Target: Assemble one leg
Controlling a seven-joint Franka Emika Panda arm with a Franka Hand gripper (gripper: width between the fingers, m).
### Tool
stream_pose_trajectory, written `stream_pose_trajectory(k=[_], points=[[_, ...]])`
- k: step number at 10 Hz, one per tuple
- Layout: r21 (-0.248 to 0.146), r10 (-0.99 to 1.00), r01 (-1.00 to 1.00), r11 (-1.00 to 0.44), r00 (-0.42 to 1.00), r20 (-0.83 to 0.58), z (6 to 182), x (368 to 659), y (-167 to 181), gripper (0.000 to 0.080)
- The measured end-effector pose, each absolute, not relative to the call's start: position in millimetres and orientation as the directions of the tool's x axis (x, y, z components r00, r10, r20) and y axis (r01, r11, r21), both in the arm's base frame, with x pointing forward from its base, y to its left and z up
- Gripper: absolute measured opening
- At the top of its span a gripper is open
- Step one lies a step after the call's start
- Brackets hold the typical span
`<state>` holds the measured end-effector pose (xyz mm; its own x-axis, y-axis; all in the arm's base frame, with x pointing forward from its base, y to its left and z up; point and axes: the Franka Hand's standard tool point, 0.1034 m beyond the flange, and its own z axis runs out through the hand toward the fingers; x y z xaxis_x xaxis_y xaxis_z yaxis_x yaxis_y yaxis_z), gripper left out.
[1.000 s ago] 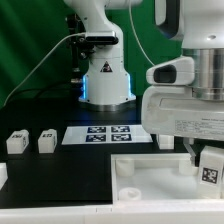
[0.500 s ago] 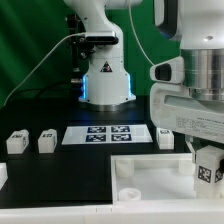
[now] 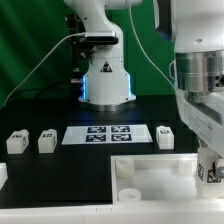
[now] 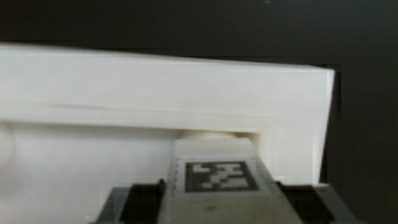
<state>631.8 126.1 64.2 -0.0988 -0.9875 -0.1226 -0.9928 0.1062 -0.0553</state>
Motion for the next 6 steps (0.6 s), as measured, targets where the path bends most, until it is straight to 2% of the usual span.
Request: stream_pose_trajectory(k=[1,3,4,5,6], points=[[-0.045,-0.965,-0.972,0.232,-0.224,-0.14,64.2,632.4,126.2,0.0294],[-0.04,-0.954,-0.962,0.271,-0.263,-0.142,64.0,632.3,125.8,0.0294],[-0.039,-0.955,-0.962,0.269,-0.261,-0.141,63.3,631.9,126.1,0.0338],[-0.039,-0.955,-0.963,0.267,-0.26,-0.141,63.1,631.8,126.3,0.0531],[-0.039,-0.956,-0.963,0.265,-0.258,-0.141,63.0,631.7,126.5,0.0531]])
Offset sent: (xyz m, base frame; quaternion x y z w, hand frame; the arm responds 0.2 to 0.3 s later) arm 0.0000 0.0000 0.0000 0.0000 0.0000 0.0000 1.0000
